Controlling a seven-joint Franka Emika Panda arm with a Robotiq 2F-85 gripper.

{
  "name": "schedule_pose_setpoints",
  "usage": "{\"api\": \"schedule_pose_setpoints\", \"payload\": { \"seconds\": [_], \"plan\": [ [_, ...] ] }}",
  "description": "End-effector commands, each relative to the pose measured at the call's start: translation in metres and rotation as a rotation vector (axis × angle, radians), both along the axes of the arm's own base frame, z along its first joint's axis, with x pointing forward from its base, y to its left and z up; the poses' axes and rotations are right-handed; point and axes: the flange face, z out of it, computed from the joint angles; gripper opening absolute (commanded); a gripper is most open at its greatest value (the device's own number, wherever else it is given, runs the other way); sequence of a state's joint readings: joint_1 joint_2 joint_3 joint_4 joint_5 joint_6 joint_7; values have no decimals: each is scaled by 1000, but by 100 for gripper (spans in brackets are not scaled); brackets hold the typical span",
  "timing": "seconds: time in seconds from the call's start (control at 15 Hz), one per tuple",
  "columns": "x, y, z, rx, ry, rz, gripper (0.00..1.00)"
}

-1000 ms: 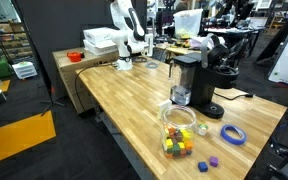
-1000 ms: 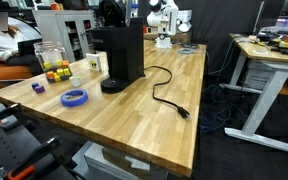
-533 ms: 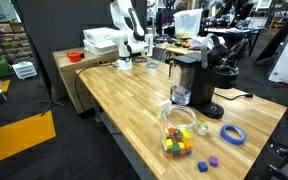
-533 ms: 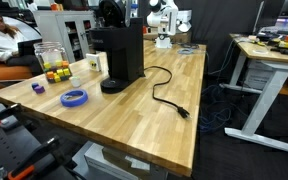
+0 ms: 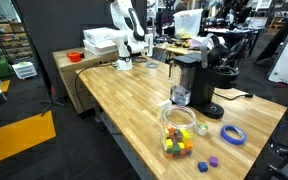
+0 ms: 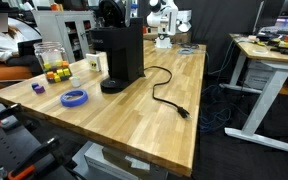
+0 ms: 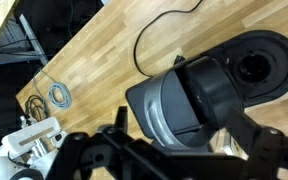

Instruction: Close the water reservoir lid on the Keurig machine

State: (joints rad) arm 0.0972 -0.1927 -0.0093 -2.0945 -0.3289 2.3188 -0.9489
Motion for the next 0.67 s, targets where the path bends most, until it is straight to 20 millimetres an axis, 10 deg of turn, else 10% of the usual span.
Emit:
{"api": "schedule_pose_setpoints", "payload": {
  "seconds": [0.0, 0.6],
  "plan": [
    [16, 8, -11, -18, 6, 34, 100],
    [45, 38, 19, -133, -82, 157, 100]
  ]
}}
